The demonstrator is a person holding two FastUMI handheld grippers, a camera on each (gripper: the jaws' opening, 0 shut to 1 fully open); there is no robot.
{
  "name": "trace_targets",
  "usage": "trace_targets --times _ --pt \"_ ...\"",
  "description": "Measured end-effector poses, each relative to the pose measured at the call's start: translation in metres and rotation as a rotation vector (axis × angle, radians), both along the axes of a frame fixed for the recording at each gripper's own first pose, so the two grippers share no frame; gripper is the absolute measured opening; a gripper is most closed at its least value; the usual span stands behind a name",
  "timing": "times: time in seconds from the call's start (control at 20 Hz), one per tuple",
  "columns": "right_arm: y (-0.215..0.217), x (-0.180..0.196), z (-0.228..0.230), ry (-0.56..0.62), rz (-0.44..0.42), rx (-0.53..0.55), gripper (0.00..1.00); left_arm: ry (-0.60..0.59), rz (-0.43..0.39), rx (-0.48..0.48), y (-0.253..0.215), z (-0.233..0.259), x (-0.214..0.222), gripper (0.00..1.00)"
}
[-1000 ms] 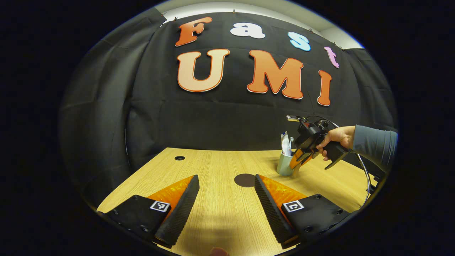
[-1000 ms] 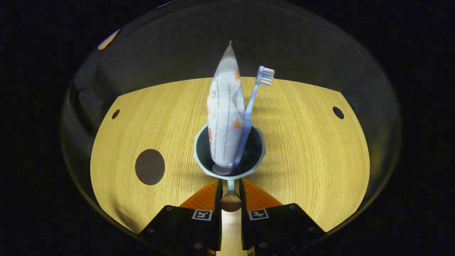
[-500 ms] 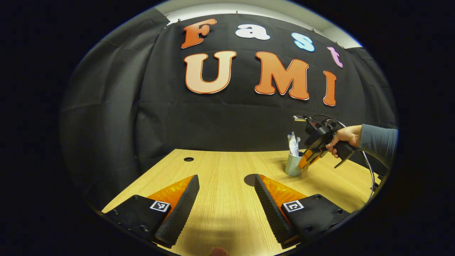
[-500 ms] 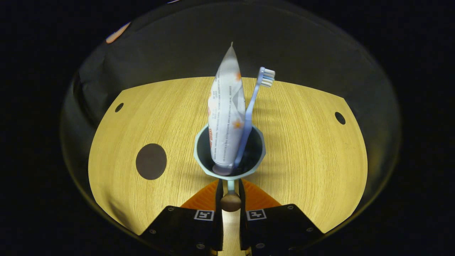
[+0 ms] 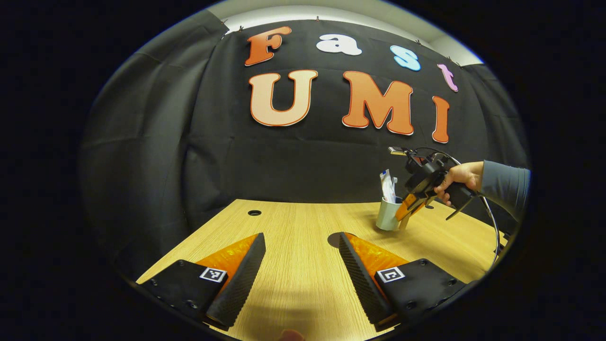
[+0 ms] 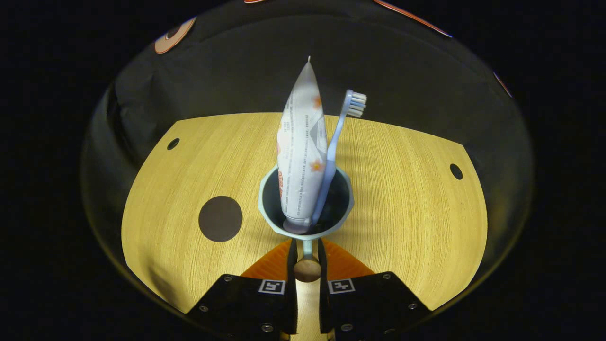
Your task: Put the toothbrush and toothpaste on the desktop into the cup, then pick up the cup and place it on the coaster on the desktop.
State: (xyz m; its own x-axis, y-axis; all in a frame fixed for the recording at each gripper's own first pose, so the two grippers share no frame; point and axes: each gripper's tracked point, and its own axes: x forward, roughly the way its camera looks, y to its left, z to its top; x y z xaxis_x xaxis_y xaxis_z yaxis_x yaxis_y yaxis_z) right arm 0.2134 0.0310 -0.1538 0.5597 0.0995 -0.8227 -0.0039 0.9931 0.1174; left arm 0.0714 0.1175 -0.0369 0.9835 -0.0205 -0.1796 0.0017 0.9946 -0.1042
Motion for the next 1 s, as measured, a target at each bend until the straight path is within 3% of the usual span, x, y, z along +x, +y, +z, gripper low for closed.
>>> trace_targets --times 1.0 --pt "0.025 0.005 0.007 -0.055 0.193 -0.006 0.18 0.032 0.023 0.027 0.002 -0.01 -0.004 0.99"
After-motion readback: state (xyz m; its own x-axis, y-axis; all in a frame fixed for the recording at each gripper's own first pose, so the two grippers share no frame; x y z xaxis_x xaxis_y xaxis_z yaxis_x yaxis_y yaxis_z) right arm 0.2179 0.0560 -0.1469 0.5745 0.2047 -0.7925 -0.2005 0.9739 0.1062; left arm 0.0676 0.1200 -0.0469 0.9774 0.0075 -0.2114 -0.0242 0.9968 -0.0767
